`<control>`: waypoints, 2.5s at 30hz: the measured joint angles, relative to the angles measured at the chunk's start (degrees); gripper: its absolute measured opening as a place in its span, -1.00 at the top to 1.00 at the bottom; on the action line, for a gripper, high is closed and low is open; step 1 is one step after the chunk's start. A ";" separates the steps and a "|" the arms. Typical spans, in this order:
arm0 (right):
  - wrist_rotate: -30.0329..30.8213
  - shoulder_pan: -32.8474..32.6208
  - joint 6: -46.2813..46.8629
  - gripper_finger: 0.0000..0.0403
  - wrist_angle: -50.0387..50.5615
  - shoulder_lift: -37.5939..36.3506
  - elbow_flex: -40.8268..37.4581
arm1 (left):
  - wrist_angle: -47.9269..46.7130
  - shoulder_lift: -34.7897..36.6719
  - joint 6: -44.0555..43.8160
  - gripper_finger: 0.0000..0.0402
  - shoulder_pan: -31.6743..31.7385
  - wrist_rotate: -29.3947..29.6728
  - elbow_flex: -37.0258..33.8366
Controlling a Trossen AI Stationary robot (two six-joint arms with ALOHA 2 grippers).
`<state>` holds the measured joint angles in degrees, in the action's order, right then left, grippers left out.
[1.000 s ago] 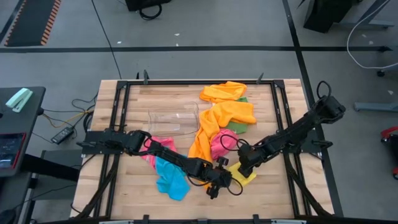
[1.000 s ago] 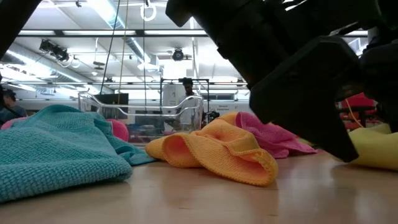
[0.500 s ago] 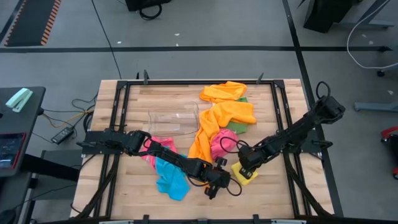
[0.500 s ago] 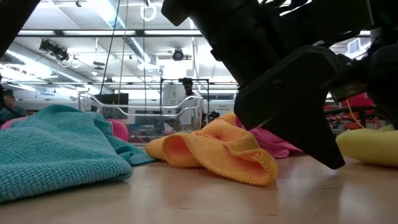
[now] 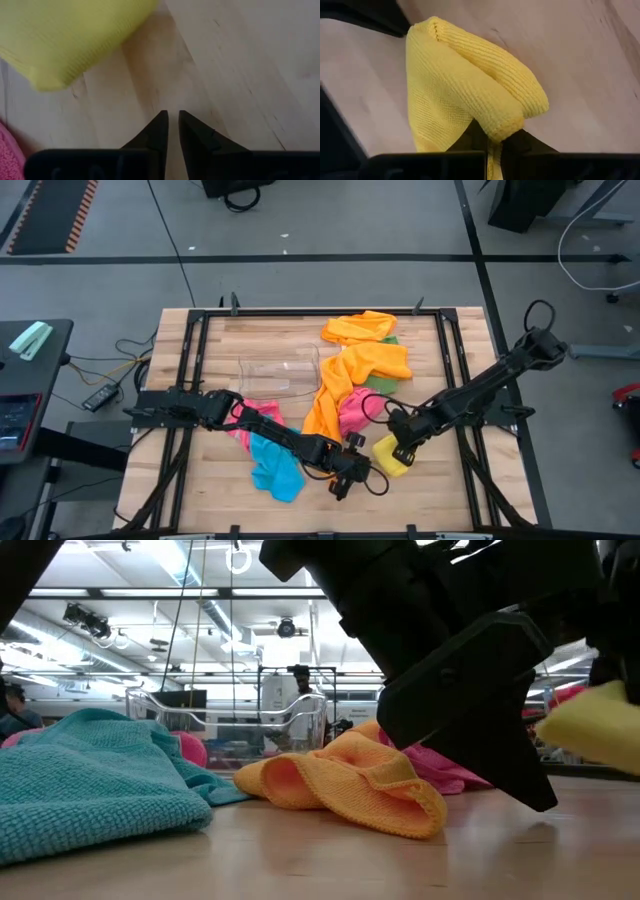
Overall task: Fold microfiber towels
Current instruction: Put the folded yellow microfiber cloth into the transparent bin
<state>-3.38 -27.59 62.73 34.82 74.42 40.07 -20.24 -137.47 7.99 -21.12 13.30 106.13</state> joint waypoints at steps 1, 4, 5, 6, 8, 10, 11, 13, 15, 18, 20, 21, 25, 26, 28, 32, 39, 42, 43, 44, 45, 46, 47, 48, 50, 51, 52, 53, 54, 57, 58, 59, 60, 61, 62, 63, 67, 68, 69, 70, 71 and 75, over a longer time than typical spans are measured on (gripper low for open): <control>0.12 0.02 -0.22 0.91 0.57 -0.49 0.00 | -0.10 0.00 0.01 0.76 0.00 0.00 0.00; 0.77 -0.02 -1.18 0.91 1.70 -2.60 0.00 | -0.17 0.00 0.15 0.76 0.00 -0.02 0.00; 1.05 -0.04 -1.60 0.91 1.91 -3.35 0.02 | -0.07 0.00 0.16 0.76 0.02 0.00 0.00; 1.52 -0.19 -2.01 0.91 2.73 -4.03 0.02 | 0.06 0.00 0.15 0.76 0.02 -0.02 0.00; 2.43 -0.61 -3.13 0.91 3.72 -5.38 0.00 | 0.16 0.00 0.13 0.75 0.06 -0.02 0.00; 3.15 -1.47 -5.11 0.91 4.78 -6.55 0.02 | 0.97 0.00 -0.17 0.74 0.13 -0.02 0.00; 3.76 -2.17 -6.47 0.91 5.53 -6.91 0.02 | 1.74 0.00 -0.40 0.73 0.18 0.02 0.00; 5.26 -4.17 -9.96 0.91 5.58 -7.15 -0.07 | 4.16 -0.02 -1.76 0.69 0.46 0.72 0.00; 7.56 -6.92 -11.55 0.91 6.15 -6.80 -0.22 | 5.35 0.33 -3.12 0.62 0.86 1.98 -0.01; 13.46 -11.54 -11.30 0.91 6.26 -5.31 -0.28 | 6.70 1.58 -5.55 0.46 2.00 2.49 -0.04; 17.77 -14.84 -10.57 0.91 6.27 -3.98 -0.28 | 7.49 2.54 -7.83 0.33 2.96 2.52 -0.02; 19.65 -16.50 -10.25 0.91 6.37 -3.29 -0.29 | 8.24 2.80 -9.20 0.26 3.49 2.39 0.00; 27.56 -21.60 -7.88 0.91 7.33 -1.83 -0.24 | 10.37 2.97 -12.32 -0.02 6.07 -5.69 -0.02; 28.96 -22.41 -6.71 0.91 8.22 -1.67 -0.24 | 11.33 2.97 -12.92 -0.08 6.73 -8.15 -0.02; 30.85 -23.15 -3.87 0.91 9.39 -1.62 -0.24 | 12.62 2.97 -14.10 -0.20 8.20 -11.61 -0.02; 31.14 -23.01 0.53 0.91 11.15 -1.60 -0.24 | 13.26 2.97 -16.92 -0.39 11.42 -17.57 -0.02; 27.15 -20.96 3.31 0.91 11.91 -1.69 -0.22 | 14.12 4.04 -18.33 -0.59 14.70 -19.58 -0.04; 26.45 -19.17 3.33 0.91 11.85 -1.69 -0.22 | 16.76 4.26 -18.60 -0.62 14.97 -19.68 -0.04; 26.47 -18.44 3.28 0.91 11.85 -1.69 -0.22 | 17.80 4.26 -19.54 -0.62 14.97 -19.67 -0.04; 26.45 -17.68 3.22 0.91 11.85 -1.69 -0.22 | 18.78 4.26 -20.14 -0.62 14.97 -19.70 -0.04; 26.47 -16.94 3.18 0.91 11.85 -1.69 -0.22 | 19.55 4.26 -20.85 -0.62 14.97 -19.70 -0.04; 26.58 -16.24 3.08 0.91 11.84 -1.69 -0.22 | 19.90 4.27 -20.91 -0.62 14.97 -19.69 -0.04; 26.96 -15.63 2.80 0.91 11.80 -1.69 -0.20 | 19.80 4.28 -20.95 -0.62 14.97 -19.69 -0.02; 27.49 -15.09 2.49 0.91 11.73 -1.69 -0.20 | 19.65 4.28 -21.22 -0.62 14.95 -19.67 -0.02; 28.11 -14.09 1.88 0.91 11.25 -1.69 -0.20 | 19.31 4.28 -22.46 -0.62 14.95 -19.65 -0.02; 28.52 -13.67 1.38 0.91 10.56 -1.69 -0.20 | 19.34 4.28 -22.56 -0.62 14.95 -19.32 -0.02; 29.07 -13.34 0.91 0.91 9.85 -1.69 -0.20 | 19.41 4.28 -22.41 -0.62 14.95 -18.69 -0.02; 29.33 -13.11 0.63 0.91 9.33 -1.69 -0.18 | 19.37 4.28 -22.36 -0.62 14.96 -17.89 -0.02; 29.37 -12.93 0.33 0.91 8.91 -1.69 -0.19 | 19.23 4.28 -22.36 -0.62 14.97 -17.38 -0.02; 30.32 -12.90 0.45 0.91 8.27 -1.69 -0.17 | 19.03 4.28 -22.34 -0.62 15.10 -16.68 -0.02; 30.38 -12.90 0.67 0.91 8.27 -1.69 -0.17 | 18.99 4.28 -22.34 -0.62 15.19 -16.40 -0.02; 30.38 -12.90 0.93 0.91 8.27 -1.69 -0.17 | 18.73 4.28 -22.30 -0.63 15.23 -16.07 -0.02; 30.38 -12.90 1.23 0.91 8.27 -1.69 -0.17 | 18.57 4.28 -22.30 -0.63 15.41 -15.65 -0.02; 30.46 -12.90 1.64 0.91 8.27 -1.69 -0.17 | 18.55 4.28 -22.35 -0.63 15.58 -15.42 -0.02; 30.81 -12.70 2.03 0.91 8.27 -1.69 -0.17 | 18.64 4.28 -22.36 -0.64 15.75 -15.40 -0.02; 31.15 -12.43 2.29 0.91 8.18 -1.69 -0.17 | 18.76 4.28 -22.36 -0.64 15.91 -15.37 -0.02; 31.39 -10.67 1.46 0.91 6.08 -1.69 -0.16 | 18.66 4.28 -22.84 -0.65 16.37 -15.14 -0.02; 31.38 -10.35 0.87 0.91 5.74 -1.69 0.13 | 18.70 4.28 -23.05 -0.65 16.52 -14.97 -0.02; 31.22 -10.10 0.60 0.91 5.87 -1.69 0.64 | 18.72 4.28 -23.14 -0.65 16.50 -14.95 -0.02; 31.14 -9.96 0.22 0.91 5.84 -1.69 1.31 | 18.64 4.28 -23.26 -0.65 16.50 -14.92 -0.02; 31.14 -9.90 -0.24 0.91 5.91 -1.69 2.15 | 18.38 4.28 -23.52 -0.65 16.49 -14.90 -0.02; 31.15 -10.12 -1.87 0.91 10.12 -1.69 5.94 | 17.61 4.47 -23.69 -0.65 16.27 -14.99 0.09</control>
<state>27.78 -37.71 60.87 44.94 72.73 46.02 -2.63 -133.00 -15.70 -4.85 -1.69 106.22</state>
